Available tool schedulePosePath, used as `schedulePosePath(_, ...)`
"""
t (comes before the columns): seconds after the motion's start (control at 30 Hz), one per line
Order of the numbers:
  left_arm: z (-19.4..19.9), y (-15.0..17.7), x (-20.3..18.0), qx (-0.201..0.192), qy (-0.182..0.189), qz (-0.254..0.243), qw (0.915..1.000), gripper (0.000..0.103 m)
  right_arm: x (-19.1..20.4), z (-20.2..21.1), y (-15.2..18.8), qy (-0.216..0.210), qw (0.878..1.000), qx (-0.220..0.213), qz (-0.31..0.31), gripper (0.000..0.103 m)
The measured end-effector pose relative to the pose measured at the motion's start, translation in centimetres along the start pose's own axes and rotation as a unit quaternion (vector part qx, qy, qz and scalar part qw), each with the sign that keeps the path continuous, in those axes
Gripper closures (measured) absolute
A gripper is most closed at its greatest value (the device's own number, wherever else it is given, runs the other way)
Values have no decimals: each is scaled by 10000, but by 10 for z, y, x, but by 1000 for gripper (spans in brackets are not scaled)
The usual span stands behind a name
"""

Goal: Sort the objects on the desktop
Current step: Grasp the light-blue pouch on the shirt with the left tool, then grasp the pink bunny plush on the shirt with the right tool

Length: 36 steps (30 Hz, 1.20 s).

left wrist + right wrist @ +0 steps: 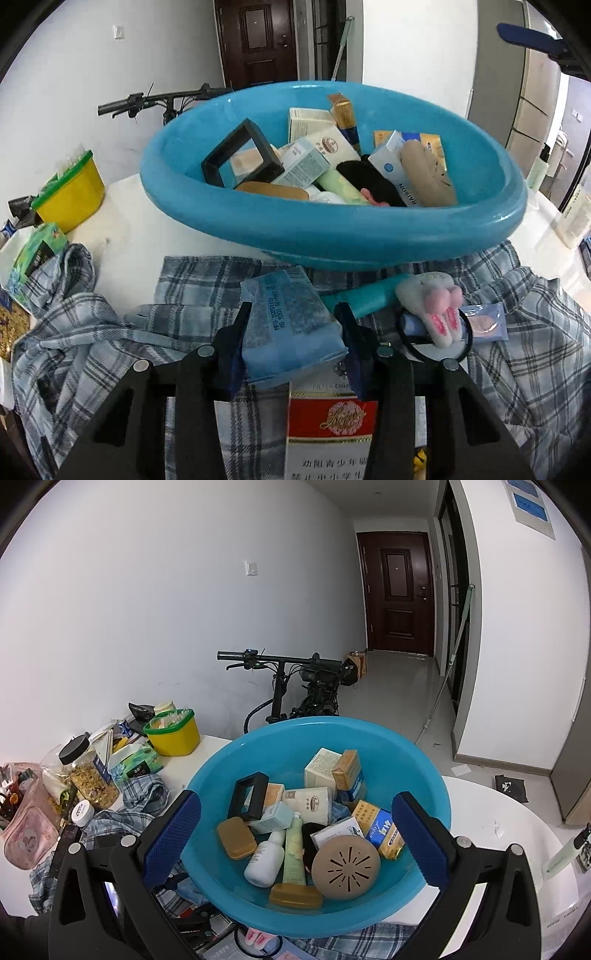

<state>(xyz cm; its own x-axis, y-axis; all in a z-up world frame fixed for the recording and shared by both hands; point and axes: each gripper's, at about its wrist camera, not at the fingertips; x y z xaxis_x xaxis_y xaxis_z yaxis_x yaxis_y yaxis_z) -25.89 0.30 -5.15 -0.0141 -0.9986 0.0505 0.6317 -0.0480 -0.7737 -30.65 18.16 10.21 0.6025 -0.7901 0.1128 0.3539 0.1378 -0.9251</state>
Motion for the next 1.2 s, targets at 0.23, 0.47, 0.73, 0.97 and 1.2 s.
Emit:
schedulePosePath(0.23,13,-5,9,-116,97,148,9998,57,8,2,-2,-14,9999,-16,158,0)
schedulePosePath(0.47,23,-9,16,-218,167,245,9993,57,13,15,-9,262,9989,-202,335,0)
schedulePosePath(0.73,46,-19,23,-470,409,406,9972,57,36,63,-6,507,9930,-906,569,0)
schedulePosePath(0.97,76,-24,33,-739,601,545,9940,57,34,77,32,610,9967,-502,181,0)
schedulePosePath(1.2,96,-29,42,-996,720,664,9902,57,30,50,100,267,9982,504,-172,0)
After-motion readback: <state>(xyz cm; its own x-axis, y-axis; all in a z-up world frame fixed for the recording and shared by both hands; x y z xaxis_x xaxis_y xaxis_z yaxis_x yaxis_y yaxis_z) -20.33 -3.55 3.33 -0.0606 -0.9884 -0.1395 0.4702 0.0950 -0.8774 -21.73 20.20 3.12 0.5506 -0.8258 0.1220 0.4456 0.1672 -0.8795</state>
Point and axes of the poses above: each gripper's, at about its wrist camera, not at the fingertips, and z roughly against the way its jaws point, x to its left, y to its underside, and after that the axes turned 11 degrees about -x, right-handed
